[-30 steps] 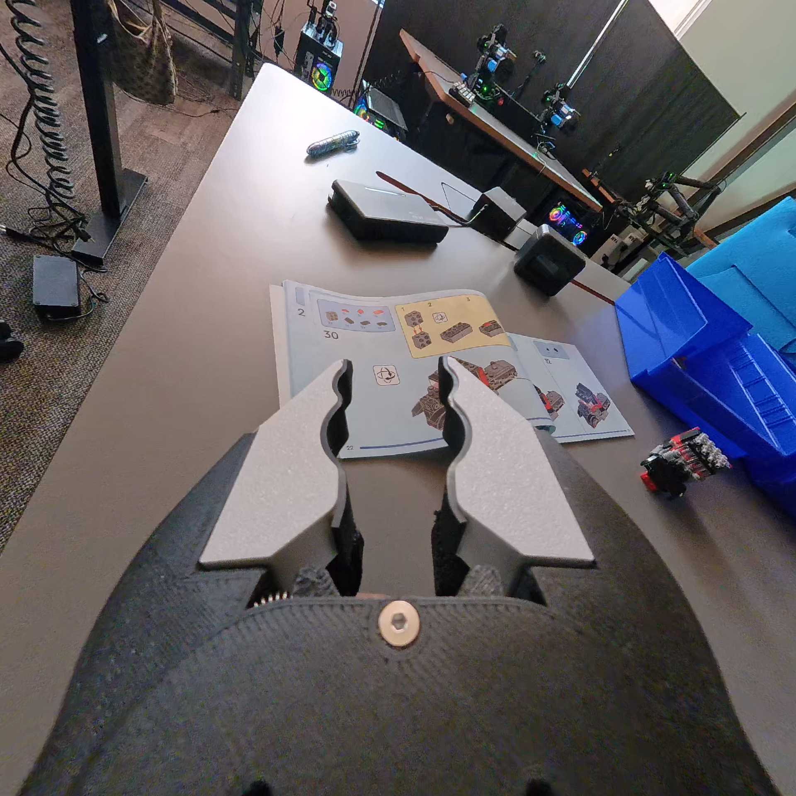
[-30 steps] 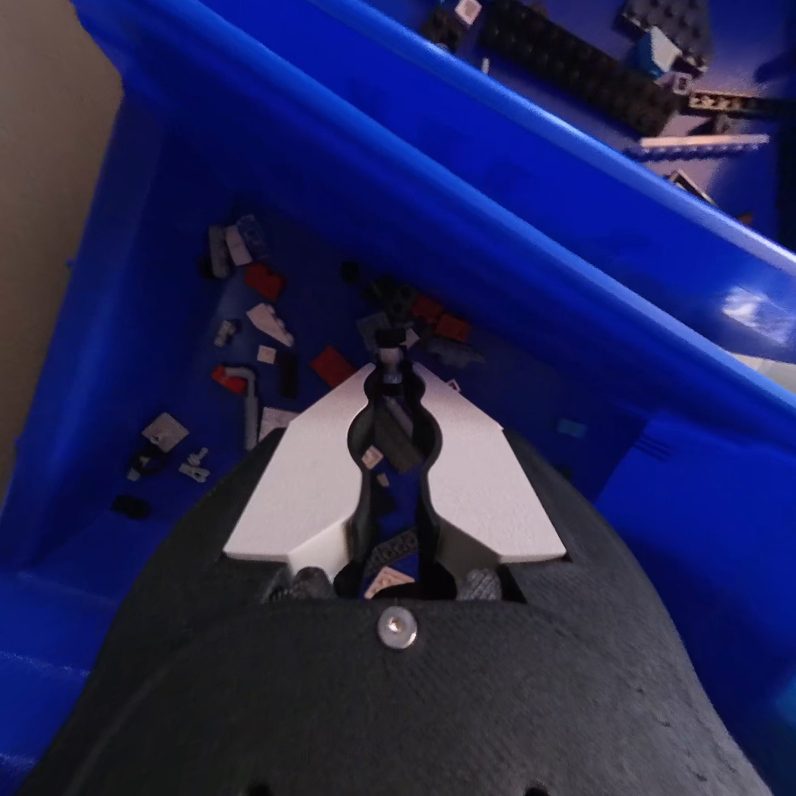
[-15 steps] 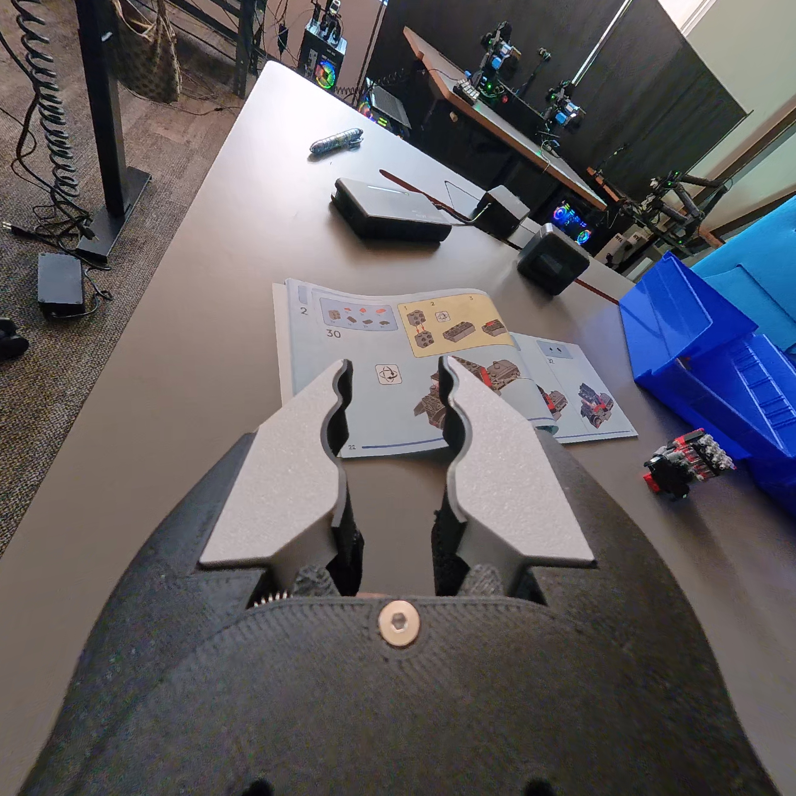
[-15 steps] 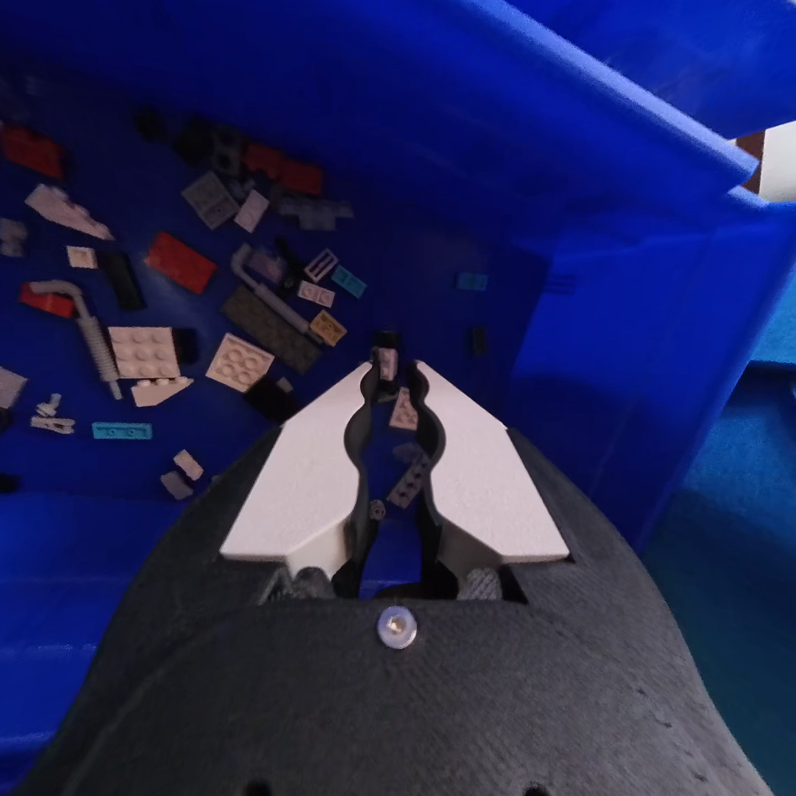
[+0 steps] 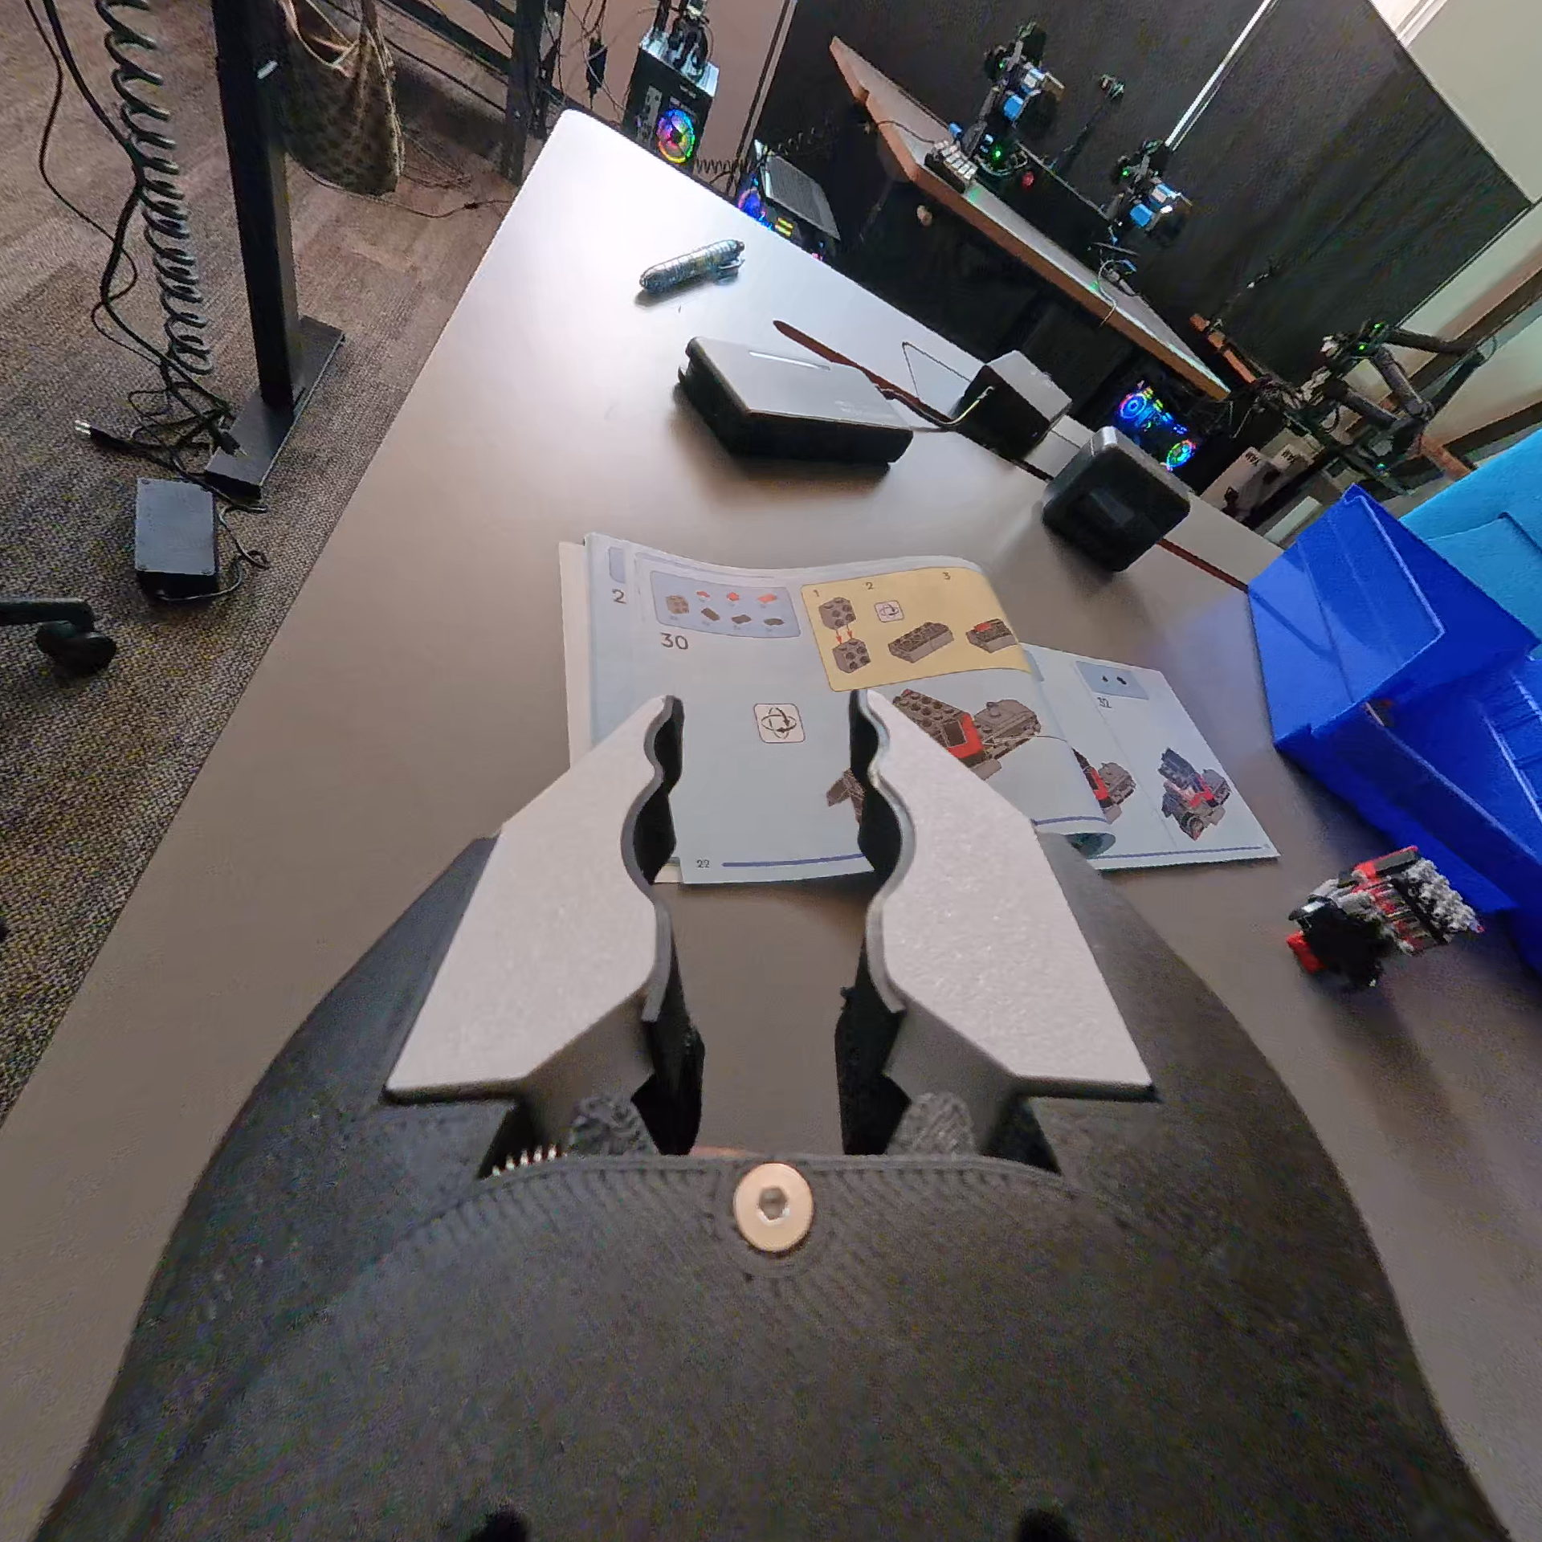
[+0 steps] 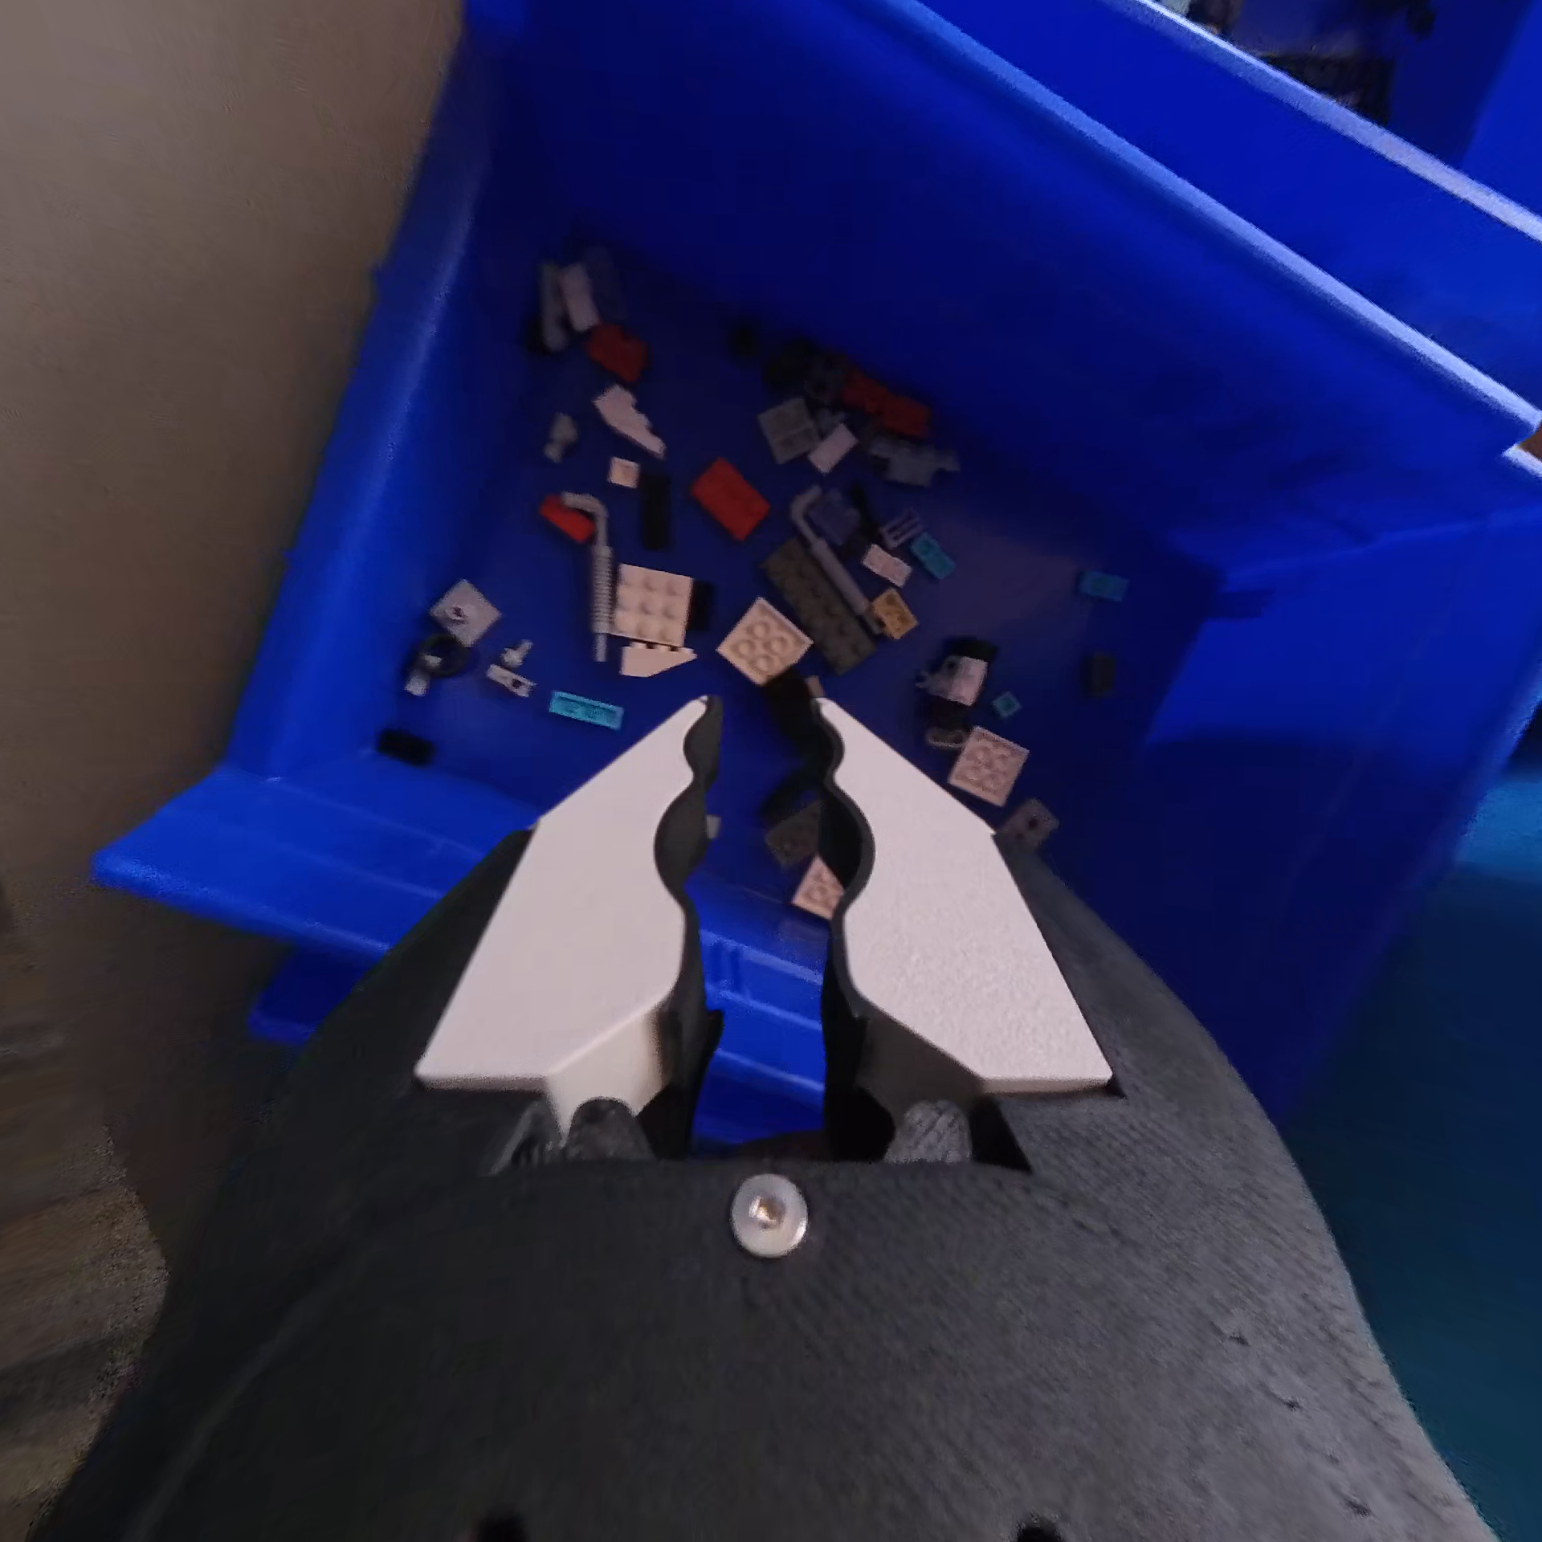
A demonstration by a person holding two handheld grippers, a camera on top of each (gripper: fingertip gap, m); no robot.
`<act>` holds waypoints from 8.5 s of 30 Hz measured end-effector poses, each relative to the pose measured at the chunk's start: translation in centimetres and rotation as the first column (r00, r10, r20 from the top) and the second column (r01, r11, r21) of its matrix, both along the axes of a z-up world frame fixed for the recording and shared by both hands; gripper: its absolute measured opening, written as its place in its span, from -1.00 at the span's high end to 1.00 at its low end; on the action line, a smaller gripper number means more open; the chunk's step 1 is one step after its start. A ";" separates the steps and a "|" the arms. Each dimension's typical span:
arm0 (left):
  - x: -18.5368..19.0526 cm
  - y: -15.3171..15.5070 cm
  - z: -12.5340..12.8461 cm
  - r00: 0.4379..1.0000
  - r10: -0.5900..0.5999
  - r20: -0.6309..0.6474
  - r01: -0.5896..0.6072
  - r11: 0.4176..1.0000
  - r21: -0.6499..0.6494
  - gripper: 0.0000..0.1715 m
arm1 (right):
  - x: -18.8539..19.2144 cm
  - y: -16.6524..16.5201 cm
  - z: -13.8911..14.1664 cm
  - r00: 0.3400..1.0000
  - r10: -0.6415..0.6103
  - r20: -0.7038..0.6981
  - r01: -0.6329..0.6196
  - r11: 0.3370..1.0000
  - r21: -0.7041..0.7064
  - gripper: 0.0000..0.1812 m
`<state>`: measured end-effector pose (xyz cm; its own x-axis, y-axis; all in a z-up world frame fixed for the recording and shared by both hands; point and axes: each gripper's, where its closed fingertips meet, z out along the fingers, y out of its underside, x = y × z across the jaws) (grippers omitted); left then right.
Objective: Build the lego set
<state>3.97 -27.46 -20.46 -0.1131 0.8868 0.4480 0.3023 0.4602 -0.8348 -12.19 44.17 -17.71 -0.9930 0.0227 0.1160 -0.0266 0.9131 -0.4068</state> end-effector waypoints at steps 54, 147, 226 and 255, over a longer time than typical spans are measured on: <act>-0.2 -0.6 -0.4 0.998 0.050 0.032 -0.049 0.999 -0.022 0.53 | 3.5 10.7 4.6 0.936 -0.353 -0.016 0.342 0.918 -0.201 0.73; -1.1 18.2 -3.8 0.915 -0.293 0.276 0.340 0.930 -0.139 0.43 | 2.2 21.1 -2.9 0.856 -0.515 -0.037 0.516 0.850 0.102 0.71; -1.2 17.9 -4.3 0.911 -0.280 0.303 0.324 0.941 -0.102 0.43 | 5.0 21.5 -2.1 0.854 -0.485 0.191 0.503 0.862 -0.060 0.62; -0.5 18.4 -0.9 0.928 -0.367 0.056 0.369 0.929 -0.014 0.44 | 10.9 6.9 6.1 0.912 -0.407 0.055 0.408 0.885 -0.222 0.63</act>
<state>3.50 -9.06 -21.35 0.2010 0.8807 0.4288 0.4894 0.2889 -0.8228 -1.33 51.08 -11.62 -0.8914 0.4500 0.0537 0.3313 0.7278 -0.6004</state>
